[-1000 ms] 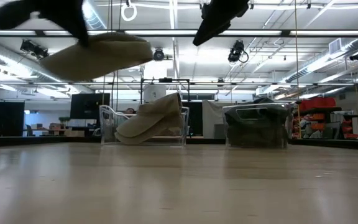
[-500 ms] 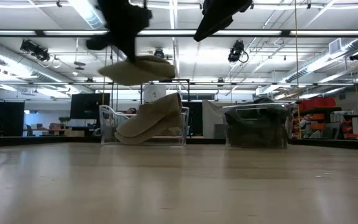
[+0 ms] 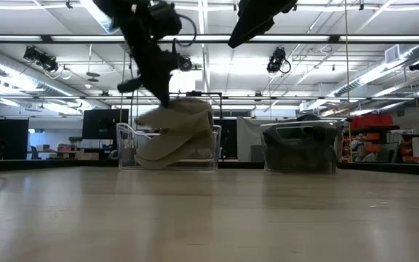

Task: Pick & Place hat
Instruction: Put the brown cap into the left transparent bin

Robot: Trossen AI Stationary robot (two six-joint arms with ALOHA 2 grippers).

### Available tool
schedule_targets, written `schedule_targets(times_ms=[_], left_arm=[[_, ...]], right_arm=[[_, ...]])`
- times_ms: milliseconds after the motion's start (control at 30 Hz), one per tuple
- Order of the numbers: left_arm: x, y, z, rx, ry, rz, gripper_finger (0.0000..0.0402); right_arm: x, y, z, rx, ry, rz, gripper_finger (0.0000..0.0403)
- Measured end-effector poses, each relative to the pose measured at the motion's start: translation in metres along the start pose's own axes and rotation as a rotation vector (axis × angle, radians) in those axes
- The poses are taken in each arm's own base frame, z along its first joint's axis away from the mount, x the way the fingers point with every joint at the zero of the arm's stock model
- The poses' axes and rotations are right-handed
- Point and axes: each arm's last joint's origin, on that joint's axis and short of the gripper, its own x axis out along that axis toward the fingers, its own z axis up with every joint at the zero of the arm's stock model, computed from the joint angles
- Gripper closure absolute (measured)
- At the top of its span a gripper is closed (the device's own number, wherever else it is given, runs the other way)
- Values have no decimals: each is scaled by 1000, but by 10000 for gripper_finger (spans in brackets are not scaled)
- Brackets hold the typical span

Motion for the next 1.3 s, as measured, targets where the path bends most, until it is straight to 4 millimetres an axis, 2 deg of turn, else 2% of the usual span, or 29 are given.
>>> schedule_targets(times_ms=[167, 367, 500, 633, 833, 1033, 1200, 1300], left_arm=[[31, -28, -2, 91, -81, 19, 400], [49, -53, 1, 36, -186, 38, 399], [58, -67, -6, -159, -167, -30, 391], [60, -70, -8, -337, -155, -53, 375], [55, -64, -3, -470, -100, -18, 333], [39, -55, 7, -540, -52, -19, 269], [20, -48, 18, -599, -2, -72, 220], [-1, -38, 22, -724, 39, -107, 209]], right_arm=[[0, 0, 0, 1, 4, -1, 242], [0, 0, 0, 4, 5, -1, 242], [0, 0, 0, 4, 4, -1, 242], [0, 0, 0, 4, 3, -1, 242], [0, 0, 0, 4, 1, -1, 242], [0, 0, 0, 4, 4, -1, 242], [0, -1, -2, 2, 23, -2, 242], [-1, 0, -3, 16, 25, -2, 242]])
